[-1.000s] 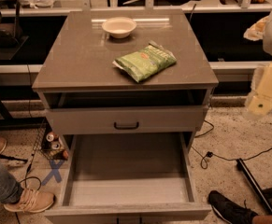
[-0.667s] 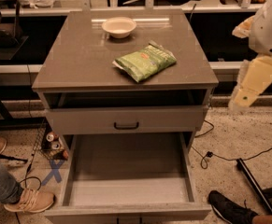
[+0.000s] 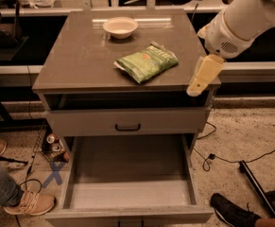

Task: Place green jalapeno chip bag into middle drawer

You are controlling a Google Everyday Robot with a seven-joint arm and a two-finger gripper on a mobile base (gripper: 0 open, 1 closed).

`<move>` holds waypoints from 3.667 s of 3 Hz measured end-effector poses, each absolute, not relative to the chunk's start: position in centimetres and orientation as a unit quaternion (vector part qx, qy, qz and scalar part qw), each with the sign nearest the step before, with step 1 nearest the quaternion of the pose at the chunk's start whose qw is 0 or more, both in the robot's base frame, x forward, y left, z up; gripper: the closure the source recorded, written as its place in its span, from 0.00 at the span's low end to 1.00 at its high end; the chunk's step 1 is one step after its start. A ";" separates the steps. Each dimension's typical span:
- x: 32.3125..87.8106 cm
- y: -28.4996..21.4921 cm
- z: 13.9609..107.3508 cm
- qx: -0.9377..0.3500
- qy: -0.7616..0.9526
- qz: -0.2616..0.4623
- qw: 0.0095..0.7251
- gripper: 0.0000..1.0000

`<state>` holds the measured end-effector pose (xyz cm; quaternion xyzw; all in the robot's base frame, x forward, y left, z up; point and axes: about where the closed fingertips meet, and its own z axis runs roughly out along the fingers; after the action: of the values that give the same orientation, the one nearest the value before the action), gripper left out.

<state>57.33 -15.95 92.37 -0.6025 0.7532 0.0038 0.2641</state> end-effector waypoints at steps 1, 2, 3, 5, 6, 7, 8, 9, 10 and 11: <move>62.1 -12.3 89.7 -0.591 0.753 0.028 0.287 0.00; 64.8 -10.4 88.4 -0.582 0.757 0.041 0.294 0.00; 66.9 -7.3 87.1 -0.584 0.756 0.061 0.290 0.00; 68.0 -4.2 85.8 -0.596 0.750 0.076 0.279 0.00; 68.1 -3.1 85.0 -0.603 0.747 0.077 0.268 0.00; 68.2 -2.3 84.5 -0.608 0.746 0.077 0.260 0.00; 68.1 -1.6 84.2 -0.614 0.744 0.075 0.254 0.00; 67.9 -1.2 84.0 -0.620 0.741 0.072 0.247 0.03; 67.8 -1.1 83.8 -0.625 0.739 0.069 0.241 0.25; 67.5 -1.0 83.8 -0.630 0.737 0.066 0.237 0.49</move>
Offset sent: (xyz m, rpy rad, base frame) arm 0.1074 0.0750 -0.0515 0.1441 0.0066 -0.0385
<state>67.46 -1.01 83.84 -0.6300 0.7368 0.0661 0.2366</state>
